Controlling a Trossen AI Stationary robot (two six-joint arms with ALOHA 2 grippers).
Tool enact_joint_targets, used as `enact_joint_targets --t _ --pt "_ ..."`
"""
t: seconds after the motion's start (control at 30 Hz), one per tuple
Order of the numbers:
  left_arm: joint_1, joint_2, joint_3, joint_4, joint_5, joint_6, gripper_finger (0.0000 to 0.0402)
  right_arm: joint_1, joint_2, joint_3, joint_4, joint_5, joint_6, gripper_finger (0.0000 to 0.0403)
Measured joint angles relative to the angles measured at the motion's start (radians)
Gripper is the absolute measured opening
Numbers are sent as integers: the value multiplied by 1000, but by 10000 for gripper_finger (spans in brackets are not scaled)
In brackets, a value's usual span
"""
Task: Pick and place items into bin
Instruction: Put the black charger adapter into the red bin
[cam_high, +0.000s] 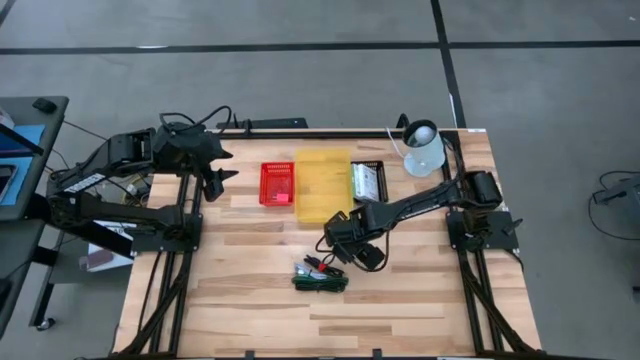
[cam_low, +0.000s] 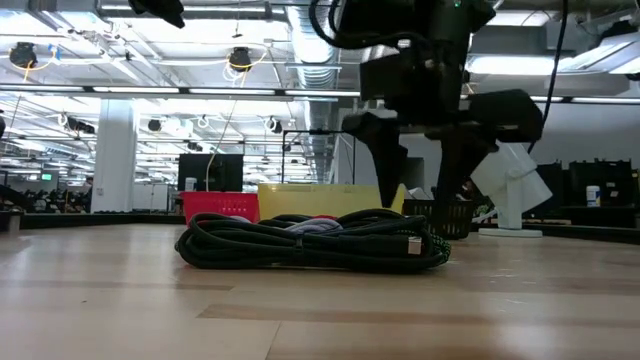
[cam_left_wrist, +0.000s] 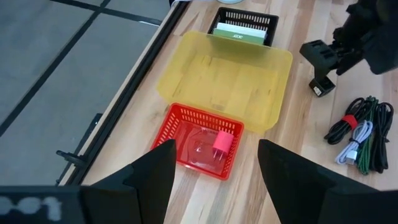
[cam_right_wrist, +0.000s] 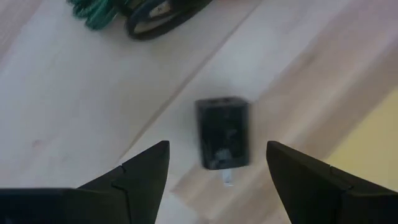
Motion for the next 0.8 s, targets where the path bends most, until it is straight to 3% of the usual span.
enact_joint_targets --t 0.8 --pt "0 0 0 -7 -1 0 220 -29 44 1 37 -84 -26 265"
